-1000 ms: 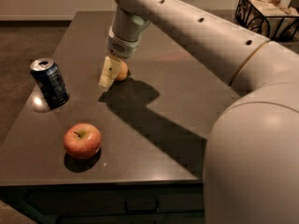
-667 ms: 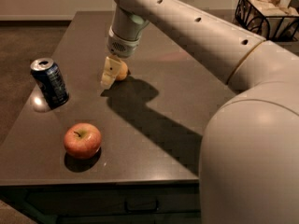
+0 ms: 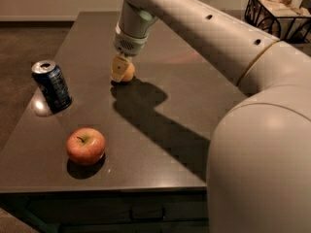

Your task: Pick orange

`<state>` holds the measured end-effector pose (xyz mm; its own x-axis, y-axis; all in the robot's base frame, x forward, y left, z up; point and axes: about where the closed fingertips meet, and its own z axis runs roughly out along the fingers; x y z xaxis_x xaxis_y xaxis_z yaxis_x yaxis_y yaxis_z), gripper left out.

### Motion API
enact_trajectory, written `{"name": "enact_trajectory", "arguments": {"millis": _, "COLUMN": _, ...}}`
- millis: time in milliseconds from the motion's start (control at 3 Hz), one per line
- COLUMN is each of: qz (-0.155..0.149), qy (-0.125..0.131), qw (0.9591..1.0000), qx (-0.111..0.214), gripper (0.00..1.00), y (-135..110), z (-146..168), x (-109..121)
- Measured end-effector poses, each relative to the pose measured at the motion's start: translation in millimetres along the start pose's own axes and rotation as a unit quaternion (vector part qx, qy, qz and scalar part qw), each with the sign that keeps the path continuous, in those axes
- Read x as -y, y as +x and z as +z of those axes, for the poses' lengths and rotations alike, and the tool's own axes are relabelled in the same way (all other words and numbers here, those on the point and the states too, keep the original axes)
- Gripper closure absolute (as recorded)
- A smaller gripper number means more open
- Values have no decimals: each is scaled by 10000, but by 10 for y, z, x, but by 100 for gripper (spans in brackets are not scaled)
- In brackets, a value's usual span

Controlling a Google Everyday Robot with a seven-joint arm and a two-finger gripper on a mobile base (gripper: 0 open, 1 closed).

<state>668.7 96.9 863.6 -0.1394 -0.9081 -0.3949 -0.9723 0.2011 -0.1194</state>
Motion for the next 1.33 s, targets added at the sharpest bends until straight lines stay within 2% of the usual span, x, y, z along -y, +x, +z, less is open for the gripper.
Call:
{"name": "enact_trajectory", "arguments": {"millis": 333, "qz": -155, "qy": -59, "qw": 9998, "qx": 111, "gripper": 86, "y": -24, "z": -207, "x": -8}}
{"name": "enact_trajectory", "arguments": {"millis": 667, "qz": -426, "qy": -146, "qw": 9986, "qx": 287, "gripper": 100, "y": -91, "z": -503, "x": -32}}
{"name": "enact_trajectory", "arguments": {"millis": 1000, "qz": -844, "qy": -218, "qw": 9948, "qx": 533, "gripper": 100, "y": -161, "z": -870, "x": -74}}
{"name": "enact_trajectory", "arguments": {"millis": 1333, "qz": -1291, "qy": -299, "qw": 9885, "qx": 734, "gripper": 100, "y": -199, "z": -1080, "x": -118}}
